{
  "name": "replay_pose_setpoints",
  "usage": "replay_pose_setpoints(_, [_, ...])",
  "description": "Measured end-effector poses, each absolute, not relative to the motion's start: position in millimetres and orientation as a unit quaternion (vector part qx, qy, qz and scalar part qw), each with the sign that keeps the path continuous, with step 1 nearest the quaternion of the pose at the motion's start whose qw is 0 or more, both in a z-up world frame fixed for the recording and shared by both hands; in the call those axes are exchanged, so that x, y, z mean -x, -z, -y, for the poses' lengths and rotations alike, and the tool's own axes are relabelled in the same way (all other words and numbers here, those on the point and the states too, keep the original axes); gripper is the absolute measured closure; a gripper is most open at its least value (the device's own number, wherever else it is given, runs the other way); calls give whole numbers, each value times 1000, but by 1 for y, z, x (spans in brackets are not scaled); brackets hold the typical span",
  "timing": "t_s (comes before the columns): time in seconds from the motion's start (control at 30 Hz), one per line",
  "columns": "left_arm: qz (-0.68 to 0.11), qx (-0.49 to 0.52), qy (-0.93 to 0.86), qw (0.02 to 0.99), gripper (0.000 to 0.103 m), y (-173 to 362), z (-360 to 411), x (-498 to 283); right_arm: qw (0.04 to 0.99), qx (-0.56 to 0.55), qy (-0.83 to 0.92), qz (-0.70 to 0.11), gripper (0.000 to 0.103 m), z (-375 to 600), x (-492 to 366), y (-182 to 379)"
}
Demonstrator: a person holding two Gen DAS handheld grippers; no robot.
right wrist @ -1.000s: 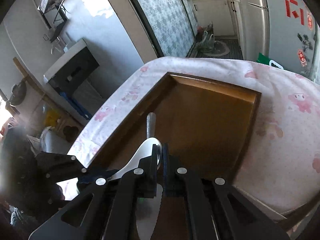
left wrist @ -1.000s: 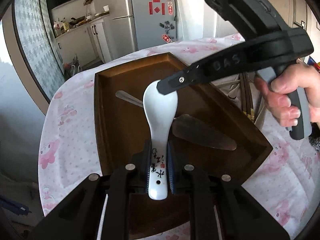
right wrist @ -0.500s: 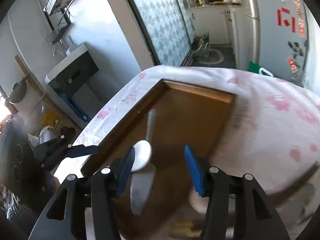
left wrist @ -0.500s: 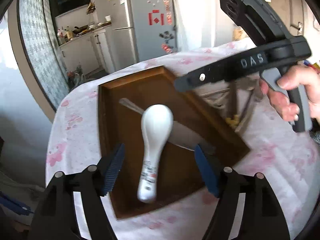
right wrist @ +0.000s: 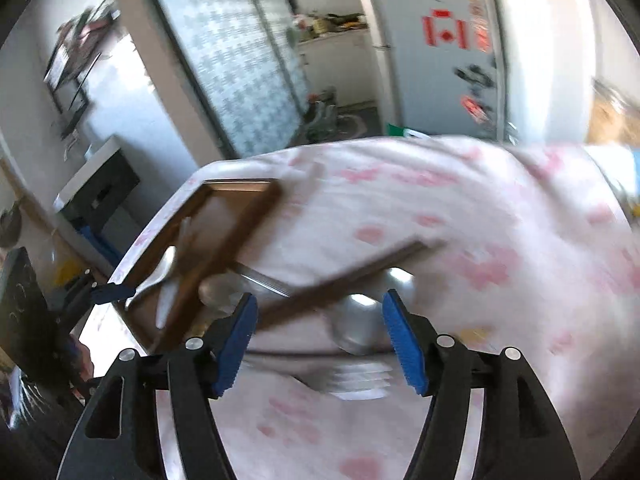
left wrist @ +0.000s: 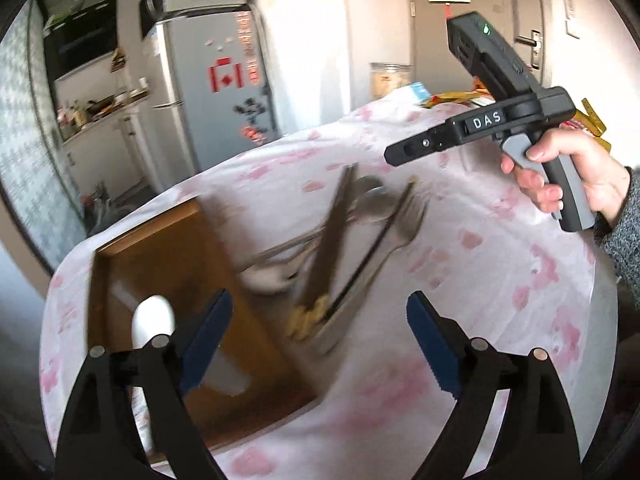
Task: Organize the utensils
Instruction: 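Return the left gripper to the pile and grasp the steel fork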
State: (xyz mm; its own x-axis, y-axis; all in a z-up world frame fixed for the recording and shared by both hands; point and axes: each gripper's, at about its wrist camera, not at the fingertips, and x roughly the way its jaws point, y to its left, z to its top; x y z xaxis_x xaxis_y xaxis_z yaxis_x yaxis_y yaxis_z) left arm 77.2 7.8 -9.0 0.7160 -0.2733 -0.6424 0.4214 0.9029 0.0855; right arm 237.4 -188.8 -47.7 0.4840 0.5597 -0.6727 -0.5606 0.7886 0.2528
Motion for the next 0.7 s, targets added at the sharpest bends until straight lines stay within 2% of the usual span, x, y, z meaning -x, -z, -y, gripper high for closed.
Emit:
replay_pose_setpoints(0.2, [-335,-133,214,908,10,17,32,-101,854,8,-322,-409,36,214,-234,67])
replay_pose_setpoints(0.27, [-339,-131,226,904,10,23,38,-105,845,6,-327,-423,50,214,-232,76])
replay_pose_setpoints(0.43, [-339,-148,239,898,10,38,46,-104,826,-4,-328,-458,56,208,-236,99])
replay_pose_setpoints(0.57, [-343,-147,244,895,10,43,44,-106,826,-19,-329,-457,76,206,-240,104])
replay_pose_setpoints(0.7, [-345,-141,241,896,10,45,40,-108,820,-36,-344,-456,91,203,-242,104])
